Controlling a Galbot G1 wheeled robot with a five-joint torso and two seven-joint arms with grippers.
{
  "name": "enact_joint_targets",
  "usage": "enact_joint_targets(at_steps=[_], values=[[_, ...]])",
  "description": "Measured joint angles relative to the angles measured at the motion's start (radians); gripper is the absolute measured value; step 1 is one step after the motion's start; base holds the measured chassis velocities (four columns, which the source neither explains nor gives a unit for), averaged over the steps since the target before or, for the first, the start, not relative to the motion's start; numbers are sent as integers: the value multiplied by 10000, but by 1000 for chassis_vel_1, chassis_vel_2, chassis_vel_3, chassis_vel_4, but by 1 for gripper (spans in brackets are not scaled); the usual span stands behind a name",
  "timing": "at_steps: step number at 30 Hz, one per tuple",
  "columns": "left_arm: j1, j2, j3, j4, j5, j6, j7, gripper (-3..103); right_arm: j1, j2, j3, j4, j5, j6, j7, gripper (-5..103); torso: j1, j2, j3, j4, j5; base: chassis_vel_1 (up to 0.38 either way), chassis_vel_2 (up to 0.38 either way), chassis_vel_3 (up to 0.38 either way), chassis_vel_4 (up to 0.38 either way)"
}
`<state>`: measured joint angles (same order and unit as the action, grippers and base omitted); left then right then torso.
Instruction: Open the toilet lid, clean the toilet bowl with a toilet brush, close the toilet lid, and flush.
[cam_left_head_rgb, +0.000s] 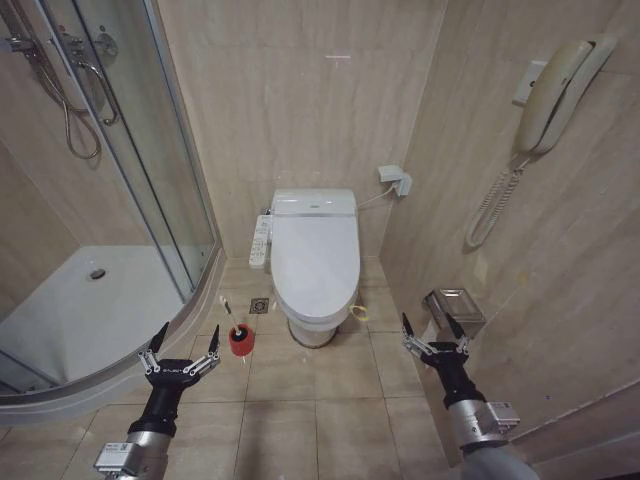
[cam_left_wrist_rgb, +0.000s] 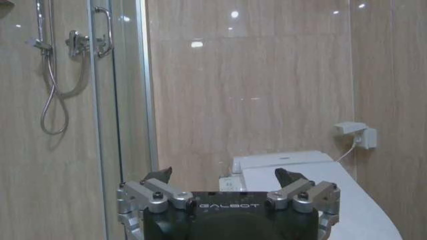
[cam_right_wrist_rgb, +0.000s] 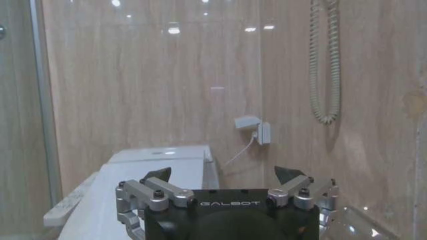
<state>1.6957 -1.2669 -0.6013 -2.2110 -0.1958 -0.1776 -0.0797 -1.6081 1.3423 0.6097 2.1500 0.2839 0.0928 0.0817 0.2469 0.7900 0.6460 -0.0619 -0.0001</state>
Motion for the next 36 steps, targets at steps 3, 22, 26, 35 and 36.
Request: enact_joint_targets(at_steps=[3, 22, 26, 35, 36], values=[[0, 0, 0, 0, 0, 0, 0, 100, -66, -35, 30, 83, 42, -23, -13, 100, 0, 0, 0, -1, 0, 0, 0, 0, 0], [0, 0, 0, 0, 0, 1, 0, 100, 50, -6, 68, -262, 76, 5, -197, 100, 0, 0, 0, 0, 0, 0, 0, 0, 0], [0, 0, 0, 0, 0, 0, 0, 100, 78, -114, -80, -784, 74, 81, -353, 100, 0, 0, 0, -2, 0, 0, 0, 0, 0], [0, 0, 0, 0, 0, 0, 0, 100, 548, -135, -354, -1299, 67, 303, -348, 100, 0, 0, 0, 1, 1, 0, 0, 0, 0], [0, 0, 0, 0, 0, 0, 0, 100, 582, -149, -355, -1308, 68, 421, -314, 100, 0, 0, 0, 1, 1, 0, 0, 0, 0]])
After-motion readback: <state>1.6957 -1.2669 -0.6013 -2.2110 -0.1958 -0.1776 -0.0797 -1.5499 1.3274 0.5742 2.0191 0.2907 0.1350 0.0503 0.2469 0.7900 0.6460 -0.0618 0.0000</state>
